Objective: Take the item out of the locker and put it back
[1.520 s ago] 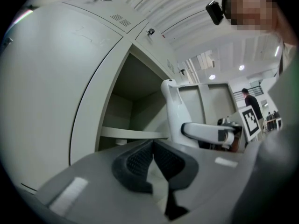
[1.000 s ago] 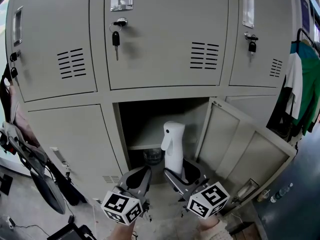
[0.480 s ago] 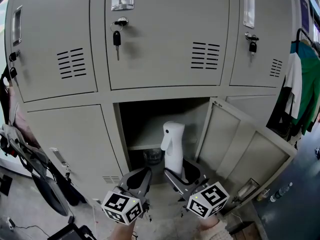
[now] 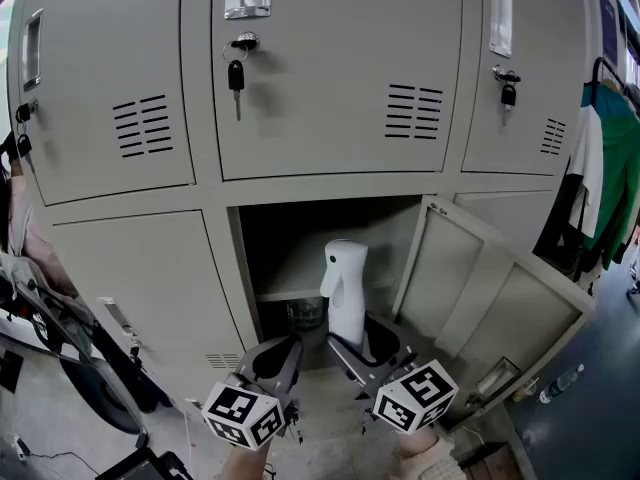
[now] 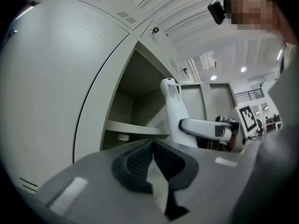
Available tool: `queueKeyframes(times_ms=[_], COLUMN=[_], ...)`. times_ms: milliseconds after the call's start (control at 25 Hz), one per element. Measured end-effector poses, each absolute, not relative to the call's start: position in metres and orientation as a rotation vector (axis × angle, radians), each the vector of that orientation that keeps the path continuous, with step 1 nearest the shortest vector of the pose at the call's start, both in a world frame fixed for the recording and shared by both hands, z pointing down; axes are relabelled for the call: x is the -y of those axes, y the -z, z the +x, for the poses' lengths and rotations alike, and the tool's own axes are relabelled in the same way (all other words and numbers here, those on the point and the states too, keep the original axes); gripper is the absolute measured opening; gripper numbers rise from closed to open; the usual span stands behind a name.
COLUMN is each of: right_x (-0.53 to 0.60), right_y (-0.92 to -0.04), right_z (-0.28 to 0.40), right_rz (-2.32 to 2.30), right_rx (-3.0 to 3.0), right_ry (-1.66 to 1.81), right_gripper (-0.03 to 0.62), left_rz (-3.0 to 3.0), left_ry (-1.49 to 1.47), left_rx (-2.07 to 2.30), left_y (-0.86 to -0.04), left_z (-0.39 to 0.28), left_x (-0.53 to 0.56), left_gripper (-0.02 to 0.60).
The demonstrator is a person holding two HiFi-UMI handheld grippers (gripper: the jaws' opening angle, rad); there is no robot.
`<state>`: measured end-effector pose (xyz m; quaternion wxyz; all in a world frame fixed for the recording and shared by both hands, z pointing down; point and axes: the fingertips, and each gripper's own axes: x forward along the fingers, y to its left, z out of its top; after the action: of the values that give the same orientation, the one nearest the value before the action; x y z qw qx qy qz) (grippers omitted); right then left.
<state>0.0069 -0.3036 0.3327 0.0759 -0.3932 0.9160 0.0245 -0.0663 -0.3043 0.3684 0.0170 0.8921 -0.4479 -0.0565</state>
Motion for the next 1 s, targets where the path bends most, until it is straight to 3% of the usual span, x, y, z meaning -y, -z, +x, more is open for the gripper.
queueKeyframes(times_ms=[1000], right_x=[0.381], right_y=[-0.266], right_z=[-0.029], right_rz=[-1.173], right_rx=[-2.778], right_ry=[-0.069], right_gripper=[0.262], left_rz=[2.763], left_ry=[0.217], left_rx=[1.425], left_y=[-0.359], left_z=[-0.085], left_x=[0.314], left_gripper=[0.006])
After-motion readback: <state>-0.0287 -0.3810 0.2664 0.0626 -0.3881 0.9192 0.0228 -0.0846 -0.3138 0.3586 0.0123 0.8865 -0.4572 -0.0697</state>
